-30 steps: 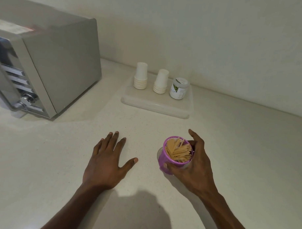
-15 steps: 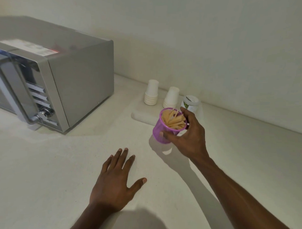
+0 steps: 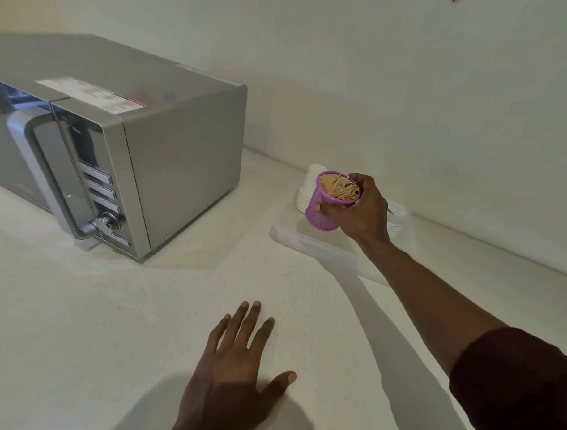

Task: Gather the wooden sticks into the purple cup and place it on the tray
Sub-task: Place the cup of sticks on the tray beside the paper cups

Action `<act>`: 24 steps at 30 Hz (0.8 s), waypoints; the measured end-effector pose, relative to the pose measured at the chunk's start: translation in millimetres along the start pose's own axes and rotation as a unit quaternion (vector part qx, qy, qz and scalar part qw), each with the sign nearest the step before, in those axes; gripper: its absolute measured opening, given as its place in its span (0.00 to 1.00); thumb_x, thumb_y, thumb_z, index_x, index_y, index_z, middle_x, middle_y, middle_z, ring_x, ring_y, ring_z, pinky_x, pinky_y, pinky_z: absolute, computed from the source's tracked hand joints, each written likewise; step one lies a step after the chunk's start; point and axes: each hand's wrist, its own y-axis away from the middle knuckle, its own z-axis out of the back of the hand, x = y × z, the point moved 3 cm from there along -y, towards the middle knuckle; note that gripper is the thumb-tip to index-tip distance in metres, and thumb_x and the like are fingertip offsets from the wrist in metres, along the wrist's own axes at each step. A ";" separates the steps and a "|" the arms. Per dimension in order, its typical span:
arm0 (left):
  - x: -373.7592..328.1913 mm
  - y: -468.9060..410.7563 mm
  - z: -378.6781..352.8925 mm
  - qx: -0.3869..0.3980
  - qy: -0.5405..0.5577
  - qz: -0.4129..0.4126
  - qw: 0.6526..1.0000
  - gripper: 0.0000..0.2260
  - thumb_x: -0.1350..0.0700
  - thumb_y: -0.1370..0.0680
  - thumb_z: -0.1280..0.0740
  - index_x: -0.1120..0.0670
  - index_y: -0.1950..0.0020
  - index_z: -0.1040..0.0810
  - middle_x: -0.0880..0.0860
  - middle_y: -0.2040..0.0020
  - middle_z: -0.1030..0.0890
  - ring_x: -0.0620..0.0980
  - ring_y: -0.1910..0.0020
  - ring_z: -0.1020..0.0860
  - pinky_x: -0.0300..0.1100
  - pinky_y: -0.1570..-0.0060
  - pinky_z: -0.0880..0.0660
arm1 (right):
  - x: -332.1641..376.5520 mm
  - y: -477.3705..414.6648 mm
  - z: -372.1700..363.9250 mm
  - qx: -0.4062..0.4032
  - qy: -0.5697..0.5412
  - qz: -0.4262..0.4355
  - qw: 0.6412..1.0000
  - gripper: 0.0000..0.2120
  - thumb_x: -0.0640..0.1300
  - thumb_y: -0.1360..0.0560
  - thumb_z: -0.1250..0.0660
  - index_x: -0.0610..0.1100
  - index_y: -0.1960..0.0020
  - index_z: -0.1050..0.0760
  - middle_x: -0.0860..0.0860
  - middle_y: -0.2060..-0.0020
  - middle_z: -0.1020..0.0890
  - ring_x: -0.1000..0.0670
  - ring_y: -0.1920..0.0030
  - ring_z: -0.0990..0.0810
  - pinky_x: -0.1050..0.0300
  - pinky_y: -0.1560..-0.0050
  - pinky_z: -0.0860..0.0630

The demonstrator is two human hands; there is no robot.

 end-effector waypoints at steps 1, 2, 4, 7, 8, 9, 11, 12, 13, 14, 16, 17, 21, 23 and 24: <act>-0.5 1.0 -1.9 -0.015 -0.003 -0.013 1.000 0.39 0.25 0.21 0.42 0.53 0.22 0.26 0.55 0.17 0.35 0.56 0.17 0.37 0.56 0.24 0.39 | -2.8 -2.6 -4.0 0.004 0.004 -0.005 1.000 0.43 0.53 0.43 0.12 0.47 0.33 0.25 0.53 0.42 0.16 0.50 0.44 0.17 0.50 0.44 0.18; -0.2 0.2 -3.9 -0.024 -0.003 -0.021 0.999 0.39 0.26 0.21 0.41 0.54 0.23 0.24 0.56 0.18 0.33 0.57 0.18 0.36 0.58 0.25 0.35 | -6.2 -5.4 -9.1 0.008 0.008 -0.011 1.000 0.43 0.53 0.43 0.12 0.47 0.33 0.25 0.53 0.42 0.16 0.49 0.44 0.17 0.51 0.44 0.19; 0.1 -0.4 -4.5 -0.035 -0.007 -0.022 0.999 0.39 0.26 0.22 0.39 0.55 0.24 0.23 0.57 0.19 0.31 0.58 0.19 0.33 0.62 0.28 0.27 | -13.1 -8.6 -18.0 0.017 0.013 -0.018 1.000 0.43 0.53 0.43 0.12 0.46 0.32 0.25 0.52 0.41 0.16 0.48 0.43 0.17 0.52 0.42 0.19; 0.1 -2.7 -2.5 -0.034 -0.016 -0.011 0.999 0.39 0.25 0.22 0.39 0.54 0.25 0.22 0.57 0.20 0.29 0.58 0.21 0.30 0.64 0.32 0.24 | -22.8 -10.9 -29.4 0.037 0.016 -0.028 0.999 0.44 0.52 0.42 0.12 0.45 0.31 0.25 0.51 0.39 0.17 0.47 0.41 0.17 0.50 0.39 0.20; -0.3 -3.0 -1.2 -0.029 -0.018 -0.009 0.999 0.40 0.25 0.22 0.40 0.54 0.25 0.22 0.57 0.20 0.29 0.59 0.21 0.30 0.64 0.33 0.23 | -25.4 -10.7 -32.5 0.044 0.019 -0.031 0.998 0.43 0.52 0.42 0.12 0.45 0.31 0.25 0.50 0.39 0.17 0.47 0.41 0.17 0.49 0.39 0.20; -0.9 -3.2 -0.7 -0.028 -0.021 -0.009 0.999 0.40 0.25 0.22 0.40 0.54 0.25 0.21 0.57 0.21 0.29 0.59 0.22 0.29 0.64 0.33 0.23 | -27.6 -10.4 -35.5 0.049 0.022 -0.033 0.998 0.43 0.52 0.42 0.12 0.45 0.31 0.25 0.50 0.39 0.17 0.47 0.41 0.17 0.48 0.39 0.20; -2.2 -4.2 0.6 -0.026 -0.030 -0.010 0.999 0.40 0.24 0.23 0.41 0.53 0.25 0.21 0.57 0.21 0.29 0.59 0.22 0.29 0.63 0.33 0.23 | -30.9 -9.8 -40.2 0.054 0.022 -0.038 0.998 0.43 0.51 0.41 0.12 0.45 0.31 0.25 0.50 0.39 0.17 0.47 0.41 0.17 0.47 0.38 0.19; -2.2 -4.4 0.8 -0.024 -0.034 -0.008 0.999 0.40 0.24 0.23 0.41 0.53 0.25 0.21 0.57 0.21 0.29 0.58 0.23 0.28 0.63 0.33 0.23 | -32.3 -9.5 -42.4 0.057 0.020 -0.041 0.997 0.43 0.51 0.41 0.12 0.44 0.31 0.25 0.50 0.39 0.17 0.47 0.41 0.17 0.46 0.38 0.19; -2.0 -4.6 1.2 -0.022 -0.038 -0.007 0.999 0.40 0.24 0.23 0.41 0.53 0.25 0.21 0.57 0.21 0.29 0.58 0.23 0.28 0.63 0.32 0.23 | -33.6 -9.3 -44.6 0.060 0.020 -0.043 0.997 0.43 0.51 0.41 0.12 0.44 0.30 0.25 0.49 0.39 0.17 0.46 0.40 0.17 0.46 0.38 0.19; -2.1 -5.1 1.9 -0.019 -0.038 -0.005 0.999 0.40 0.23 0.23 0.42 0.53 0.25 0.22 0.57 0.21 0.29 0.58 0.23 0.28 0.63 0.32 0.23 | -34.5 -8.6 -46.6 0.066 0.023 -0.044 0.997 0.44 0.51 0.41 0.12 0.44 0.30 0.25 0.49 0.39 0.17 0.46 0.40 0.17 0.45 0.38 0.20; -2.7 -5.4 2.7 -0.012 -0.037 -0.002 0.999 0.41 0.23 0.23 0.42 0.52 0.25 0.22 0.57 0.21 0.29 0.58 0.23 0.28 0.63 0.32 0.23 | -35.5 -6.8 -49.7 0.079 0.030 -0.042 0.996 0.45 0.52 0.42 0.12 0.45 0.30 0.26 0.49 0.38 0.17 0.46 0.39 0.18 0.45 0.37 0.20; -2.8 -5.1 3.1 -0.009 -0.036 -0.001 0.999 0.41 0.23 0.23 0.42 0.52 0.25 0.22 0.57 0.21 0.29 0.58 0.23 0.29 0.63 0.32 0.23 | -35.6 -6.1 -51.4 0.085 0.033 -0.039 0.995 0.45 0.52 0.42 0.12 0.45 0.29 0.26 0.49 0.38 0.17 0.46 0.39 0.18 0.45 0.36 0.20; -2.3 -5.2 2.1 -0.002 -0.032 0.000 0.999 0.41 0.23 0.23 0.43 0.52 0.23 0.23 0.56 0.20 0.31 0.58 0.22 0.30 0.63 0.32 0.24 | -36.0 -4.0 -56.0 0.098 0.048 -0.023 0.994 0.46 0.52 0.41 0.12 0.44 0.28 0.27 0.47 0.37 0.18 0.45 0.38 0.19 0.45 0.35 0.21; -2.1 -5.2 1.4 0.002 -0.029 0.002 1.000 0.42 0.23 0.23 0.44 0.52 0.22 0.24 0.56 0.19 0.32 0.58 0.21 0.31 0.64 0.30 0.25 | -37.2 -3.5 -58.1 0.104 0.054 -0.020 0.993 0.46 0.52 0.41 0.12 0.44 0.28 0.27 0.47 0.37 0.18 0.45 0.37 0.19 0.45 0.35 0.21; -2.1 -5.0 1.2 0.005 -0.028 0.003 1.000 0.42 0.23 0.23 0.44 0.52 0.22 0.25 0.56 0.19 0.32 0.58 0.21 0.32 0.64 0.30 0.25 | -37.9 -3.1 -58.8 0.106 0.056 -0.020 0.993 0.45 0.52 0.41 0.12 0.44 0.28 0.26 0.47 0.37 0.18 0.45 0.37 0.19 0.46 0.35 0.21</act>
